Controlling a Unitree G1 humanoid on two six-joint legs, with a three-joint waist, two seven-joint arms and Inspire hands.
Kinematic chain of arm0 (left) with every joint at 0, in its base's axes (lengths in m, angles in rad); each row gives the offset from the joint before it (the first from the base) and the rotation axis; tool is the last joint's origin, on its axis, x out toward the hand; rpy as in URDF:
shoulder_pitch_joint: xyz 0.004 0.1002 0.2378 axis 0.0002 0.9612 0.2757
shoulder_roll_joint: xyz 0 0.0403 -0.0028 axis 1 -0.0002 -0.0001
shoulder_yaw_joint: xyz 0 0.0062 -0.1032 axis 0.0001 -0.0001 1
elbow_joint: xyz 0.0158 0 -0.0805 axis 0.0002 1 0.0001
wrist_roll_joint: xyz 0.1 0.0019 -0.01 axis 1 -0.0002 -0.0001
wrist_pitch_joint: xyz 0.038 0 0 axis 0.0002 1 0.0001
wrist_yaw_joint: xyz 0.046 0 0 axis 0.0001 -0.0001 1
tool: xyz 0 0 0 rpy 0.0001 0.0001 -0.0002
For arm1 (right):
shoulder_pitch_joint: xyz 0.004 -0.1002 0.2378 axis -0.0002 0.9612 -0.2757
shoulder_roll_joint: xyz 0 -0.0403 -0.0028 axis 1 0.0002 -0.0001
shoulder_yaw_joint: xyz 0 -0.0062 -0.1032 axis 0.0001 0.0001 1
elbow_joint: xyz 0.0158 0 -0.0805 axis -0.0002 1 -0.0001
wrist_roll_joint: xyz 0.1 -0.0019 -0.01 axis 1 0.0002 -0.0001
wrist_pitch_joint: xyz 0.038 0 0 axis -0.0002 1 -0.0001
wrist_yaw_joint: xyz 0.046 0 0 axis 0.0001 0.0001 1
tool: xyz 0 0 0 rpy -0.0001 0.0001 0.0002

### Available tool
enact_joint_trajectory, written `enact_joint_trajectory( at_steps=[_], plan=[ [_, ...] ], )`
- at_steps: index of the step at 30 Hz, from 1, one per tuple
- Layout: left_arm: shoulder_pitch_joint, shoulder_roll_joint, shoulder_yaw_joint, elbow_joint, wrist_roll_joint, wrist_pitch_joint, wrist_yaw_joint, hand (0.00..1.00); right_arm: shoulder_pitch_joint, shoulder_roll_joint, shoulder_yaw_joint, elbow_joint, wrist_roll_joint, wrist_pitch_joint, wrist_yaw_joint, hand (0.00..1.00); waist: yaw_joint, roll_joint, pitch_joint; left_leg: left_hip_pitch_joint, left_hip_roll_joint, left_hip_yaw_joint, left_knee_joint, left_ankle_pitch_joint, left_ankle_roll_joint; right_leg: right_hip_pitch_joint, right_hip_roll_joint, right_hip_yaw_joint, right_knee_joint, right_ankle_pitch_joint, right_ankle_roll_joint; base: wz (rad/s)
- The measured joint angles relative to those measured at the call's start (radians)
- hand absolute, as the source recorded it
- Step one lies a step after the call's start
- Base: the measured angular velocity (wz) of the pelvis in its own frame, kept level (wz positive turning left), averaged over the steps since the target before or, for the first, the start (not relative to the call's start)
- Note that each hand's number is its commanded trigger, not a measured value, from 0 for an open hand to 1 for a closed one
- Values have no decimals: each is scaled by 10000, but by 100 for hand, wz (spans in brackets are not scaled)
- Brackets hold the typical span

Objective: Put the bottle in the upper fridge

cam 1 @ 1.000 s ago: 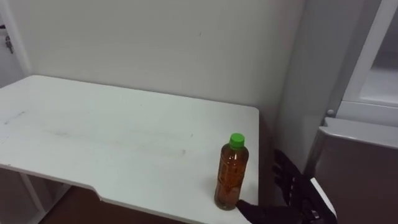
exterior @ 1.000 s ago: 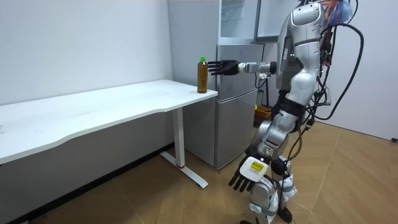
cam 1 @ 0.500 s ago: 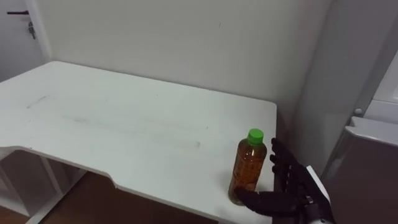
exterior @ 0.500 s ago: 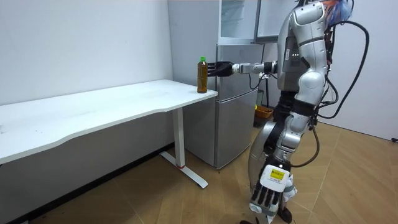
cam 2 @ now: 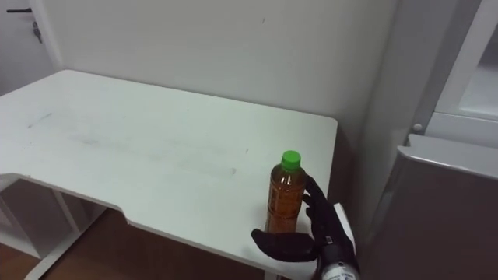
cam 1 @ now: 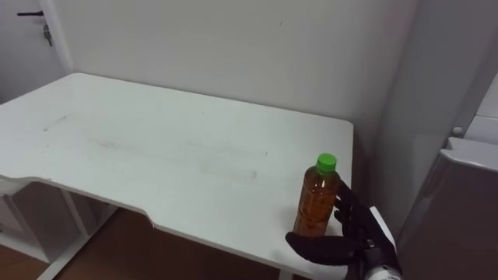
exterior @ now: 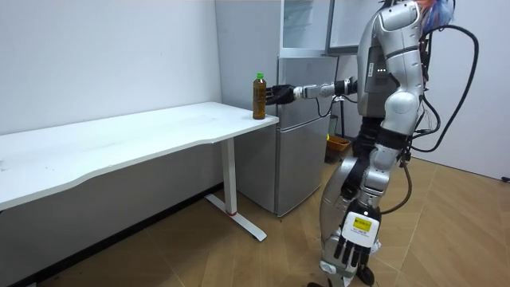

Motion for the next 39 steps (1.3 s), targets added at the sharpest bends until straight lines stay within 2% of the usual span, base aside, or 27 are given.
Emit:
enact_joint_trajectory(
  at_steps=[8, 16, 30, 39],
  plan=[
    [-1, -6, -131, -4, -1, -1, -68, 0, -14, -1, -9, 130, 428, 0, -417, 0, 10, 80, 62, -147, 4, -24, -6, 35, -18, -234, -14, 16, 100, -4, -1, 0],
    [-17, -21, -146, -4, 0, 38, -86, 0, -524, -2, -9, 883, 736, -1, -559, 0, 9, 188, 128, -355, -1, -63, -13, 84, -16, -410, -26, -85, 103, 3, -13, 2],
    [-21, -24, -148, -102, 4, 189, -86, 0, -646, 32, -5, 937, 1203, 3, -320, 0, 33, 270, 95, -357, -27, -124, -18, 112, -13, -391, -41, -134, 112, 3, -13, 1],
    [-36, -43, -454, -94, 7, 187, -211, 0, -1381, 27, -18, 936, 1186, 3, -207, 0, 71, 249, 89, -363, -150, -151, -17, 173, 73, -430, -182, -155, 192, -31, 31, 1]
  ],
)
